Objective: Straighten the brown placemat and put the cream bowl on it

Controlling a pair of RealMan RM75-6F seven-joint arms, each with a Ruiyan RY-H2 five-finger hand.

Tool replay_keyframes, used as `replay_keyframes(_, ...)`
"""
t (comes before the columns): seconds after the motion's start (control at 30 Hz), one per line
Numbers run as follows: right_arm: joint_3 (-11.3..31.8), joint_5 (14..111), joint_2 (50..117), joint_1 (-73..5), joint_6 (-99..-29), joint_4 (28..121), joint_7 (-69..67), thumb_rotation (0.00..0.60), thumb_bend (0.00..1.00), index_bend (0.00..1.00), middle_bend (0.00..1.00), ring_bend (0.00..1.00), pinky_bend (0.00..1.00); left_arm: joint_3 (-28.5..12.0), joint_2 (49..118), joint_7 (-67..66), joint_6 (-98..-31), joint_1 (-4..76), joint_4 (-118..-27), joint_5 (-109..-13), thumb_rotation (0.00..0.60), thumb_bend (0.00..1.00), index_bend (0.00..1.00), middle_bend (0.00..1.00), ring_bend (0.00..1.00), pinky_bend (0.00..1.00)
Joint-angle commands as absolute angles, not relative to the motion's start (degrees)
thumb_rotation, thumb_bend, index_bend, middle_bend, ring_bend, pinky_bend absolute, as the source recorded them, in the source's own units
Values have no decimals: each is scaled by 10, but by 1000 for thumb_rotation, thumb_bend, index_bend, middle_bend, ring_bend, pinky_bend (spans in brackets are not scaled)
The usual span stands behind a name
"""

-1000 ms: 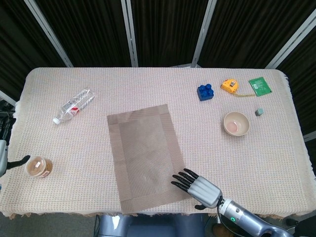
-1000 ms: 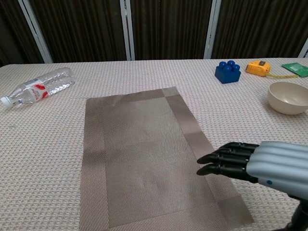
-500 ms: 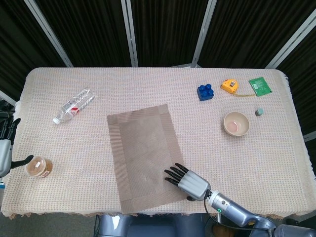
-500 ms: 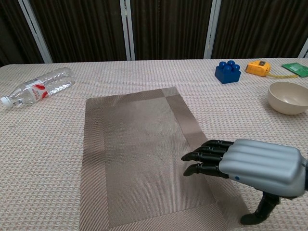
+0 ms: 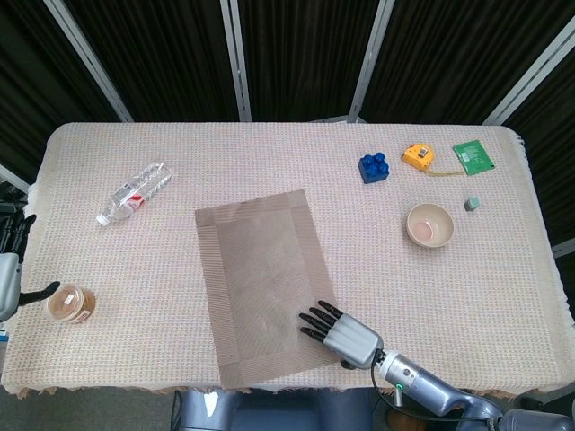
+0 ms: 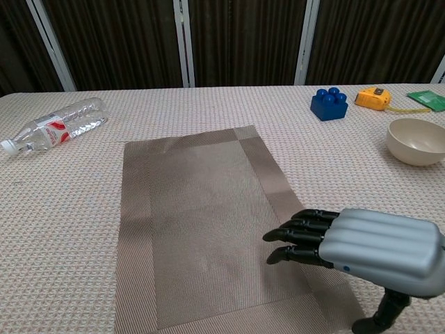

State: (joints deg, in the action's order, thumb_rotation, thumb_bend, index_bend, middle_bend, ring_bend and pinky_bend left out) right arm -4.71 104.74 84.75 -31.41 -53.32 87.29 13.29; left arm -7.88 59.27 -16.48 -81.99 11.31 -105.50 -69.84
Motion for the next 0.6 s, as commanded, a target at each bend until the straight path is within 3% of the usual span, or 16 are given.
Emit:
replay_keyframes(0.03, -51, 1047, 845, -314, -536, 874, 135, 600, 48, 129, 0, 0, 0, -79, 592, -165, -819, 113, -1055, -698, 600, 87, 0, 0, 0, 0)
replay_keyframes(0.4, -61, 1041, 859, -314, -544, 854, 140, 600, 55, 129, 0, 0, 0, -80, 586, -151, -810, 114, -1061, -695, 600, 86, 0, 0, 0, 0)
replay_keyframes(0.6, -62, 1044, 866, -316, -552, 842, 146, 600, 132, 136, 0, 0, 0, -80, 582, -141, -804, 115, -1056, -695, 600, 87, 0, 0, 0, 0)
